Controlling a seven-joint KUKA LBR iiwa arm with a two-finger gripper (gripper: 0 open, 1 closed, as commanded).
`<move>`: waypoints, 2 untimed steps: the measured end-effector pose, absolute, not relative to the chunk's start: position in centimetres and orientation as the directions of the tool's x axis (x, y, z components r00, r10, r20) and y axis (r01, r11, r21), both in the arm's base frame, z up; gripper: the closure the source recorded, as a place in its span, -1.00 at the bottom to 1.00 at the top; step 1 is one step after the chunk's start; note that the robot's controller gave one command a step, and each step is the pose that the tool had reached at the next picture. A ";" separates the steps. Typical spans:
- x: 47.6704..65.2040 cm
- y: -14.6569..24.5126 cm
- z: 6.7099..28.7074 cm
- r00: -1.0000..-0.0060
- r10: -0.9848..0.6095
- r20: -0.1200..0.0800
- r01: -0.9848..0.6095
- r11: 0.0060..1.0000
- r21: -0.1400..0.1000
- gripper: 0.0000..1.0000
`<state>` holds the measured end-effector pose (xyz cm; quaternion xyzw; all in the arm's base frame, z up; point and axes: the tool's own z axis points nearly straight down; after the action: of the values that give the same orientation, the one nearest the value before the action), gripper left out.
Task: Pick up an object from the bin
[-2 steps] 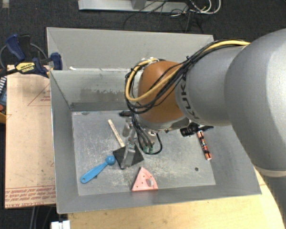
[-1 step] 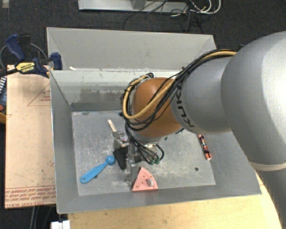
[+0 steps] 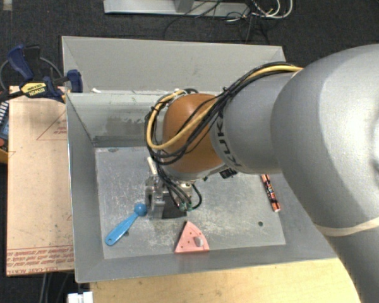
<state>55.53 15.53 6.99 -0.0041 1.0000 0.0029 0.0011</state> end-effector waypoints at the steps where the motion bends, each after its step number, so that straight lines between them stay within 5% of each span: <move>1: 55.5 15.5 7.0 -1.000 -0.008 -0.002 -0.008 1.000 0.006 1.00; 2: 55.2 15.4 8.3 -1.000 -0.008 0.009 -0.007 1.000 0.003 1.00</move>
Offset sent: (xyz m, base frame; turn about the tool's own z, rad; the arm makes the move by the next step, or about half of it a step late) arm 0.0001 0.0002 0.1028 0.0000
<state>55.21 15.43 8.29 -0.0037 1.0000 0.0015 -0.0046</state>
